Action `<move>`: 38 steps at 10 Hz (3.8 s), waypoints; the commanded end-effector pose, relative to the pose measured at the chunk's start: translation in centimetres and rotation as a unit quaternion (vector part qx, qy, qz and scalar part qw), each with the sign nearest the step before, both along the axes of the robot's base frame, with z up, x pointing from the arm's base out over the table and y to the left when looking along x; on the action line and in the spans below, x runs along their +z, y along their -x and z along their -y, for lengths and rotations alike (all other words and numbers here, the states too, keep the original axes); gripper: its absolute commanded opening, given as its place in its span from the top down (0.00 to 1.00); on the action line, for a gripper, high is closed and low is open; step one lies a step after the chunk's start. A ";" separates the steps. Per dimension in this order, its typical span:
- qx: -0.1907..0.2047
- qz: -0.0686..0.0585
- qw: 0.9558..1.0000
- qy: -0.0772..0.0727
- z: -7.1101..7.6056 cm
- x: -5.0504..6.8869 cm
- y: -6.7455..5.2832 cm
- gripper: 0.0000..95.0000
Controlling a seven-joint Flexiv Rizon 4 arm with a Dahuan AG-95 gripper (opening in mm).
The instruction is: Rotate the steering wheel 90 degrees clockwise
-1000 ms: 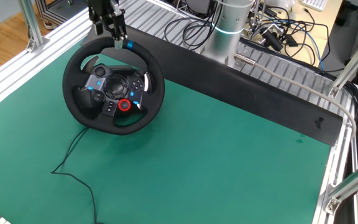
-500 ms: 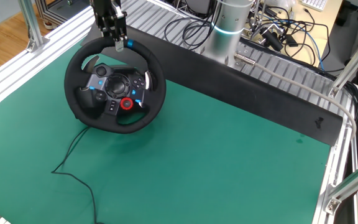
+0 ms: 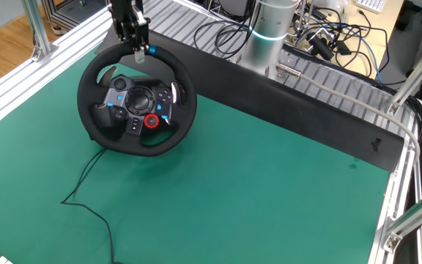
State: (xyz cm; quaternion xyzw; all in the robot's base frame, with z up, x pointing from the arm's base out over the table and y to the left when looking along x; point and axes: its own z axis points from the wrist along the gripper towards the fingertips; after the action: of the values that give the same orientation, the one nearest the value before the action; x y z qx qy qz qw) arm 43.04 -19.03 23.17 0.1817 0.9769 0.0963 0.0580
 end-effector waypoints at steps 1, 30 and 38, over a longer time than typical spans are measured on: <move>-0.004 -0.001 1.000 0.002 0.1 -0.1 0.2 1.00; -0.162 -0.009 0.987 -0.007 -13.1 -1.7 2.2 0.00; -0.116 -0.037 0.992 0.022 -12.6 0.0 2.8 0.00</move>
State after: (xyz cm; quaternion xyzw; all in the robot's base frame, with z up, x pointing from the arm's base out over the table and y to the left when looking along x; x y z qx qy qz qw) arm 39.99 -6.38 23.16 0.2958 0.9525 0.0611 0.0389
